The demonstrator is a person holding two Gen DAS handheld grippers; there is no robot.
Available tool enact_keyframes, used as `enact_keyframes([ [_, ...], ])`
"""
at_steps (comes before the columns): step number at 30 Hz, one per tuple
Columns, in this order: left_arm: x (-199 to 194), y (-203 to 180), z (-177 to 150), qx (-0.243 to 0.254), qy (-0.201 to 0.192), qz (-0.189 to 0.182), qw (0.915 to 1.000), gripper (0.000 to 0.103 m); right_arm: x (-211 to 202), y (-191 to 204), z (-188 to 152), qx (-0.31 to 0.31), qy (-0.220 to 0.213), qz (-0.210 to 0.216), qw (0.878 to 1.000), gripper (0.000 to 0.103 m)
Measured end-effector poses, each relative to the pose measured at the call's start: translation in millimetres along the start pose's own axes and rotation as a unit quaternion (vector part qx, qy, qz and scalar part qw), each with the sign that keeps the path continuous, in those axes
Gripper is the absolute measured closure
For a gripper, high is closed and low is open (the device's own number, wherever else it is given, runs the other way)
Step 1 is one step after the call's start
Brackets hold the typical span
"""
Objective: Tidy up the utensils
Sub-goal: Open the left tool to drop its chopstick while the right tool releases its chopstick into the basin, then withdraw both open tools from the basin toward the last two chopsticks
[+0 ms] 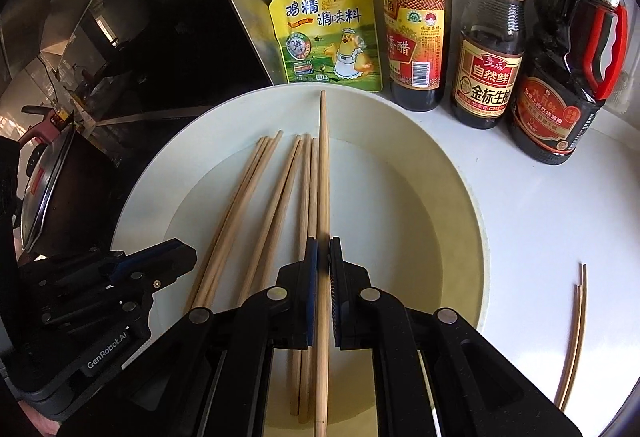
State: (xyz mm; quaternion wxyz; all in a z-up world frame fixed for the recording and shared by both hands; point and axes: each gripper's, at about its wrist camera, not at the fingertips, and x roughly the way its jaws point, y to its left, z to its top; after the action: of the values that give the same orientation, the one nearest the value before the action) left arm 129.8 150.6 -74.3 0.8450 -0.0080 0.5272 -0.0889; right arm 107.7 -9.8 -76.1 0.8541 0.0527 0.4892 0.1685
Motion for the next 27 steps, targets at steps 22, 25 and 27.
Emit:
enact_keyframes([
  [22,-27.1,0.3,-4.1,-0.006,-0.027,0.005,0.9996,0.075,-31.3,-9.2,-17.1,0.008,-0.022,-0.006,1.000,0.083],
  [25,-34.8,-2.7,-8.7,-0.004,-0.036,0.009,0.9993,0.068,-39.0,-13.7,-23.7,0.015,-0.026,-0.006,1.000,0.082],
  [27,-39.3,-5.6,-12.1,-0.002,-0.039,0.010,0.9992,0.066,-44.4,-17.3,-27.9,0.019,-0.029,-0.005,0.999,0.080],
])
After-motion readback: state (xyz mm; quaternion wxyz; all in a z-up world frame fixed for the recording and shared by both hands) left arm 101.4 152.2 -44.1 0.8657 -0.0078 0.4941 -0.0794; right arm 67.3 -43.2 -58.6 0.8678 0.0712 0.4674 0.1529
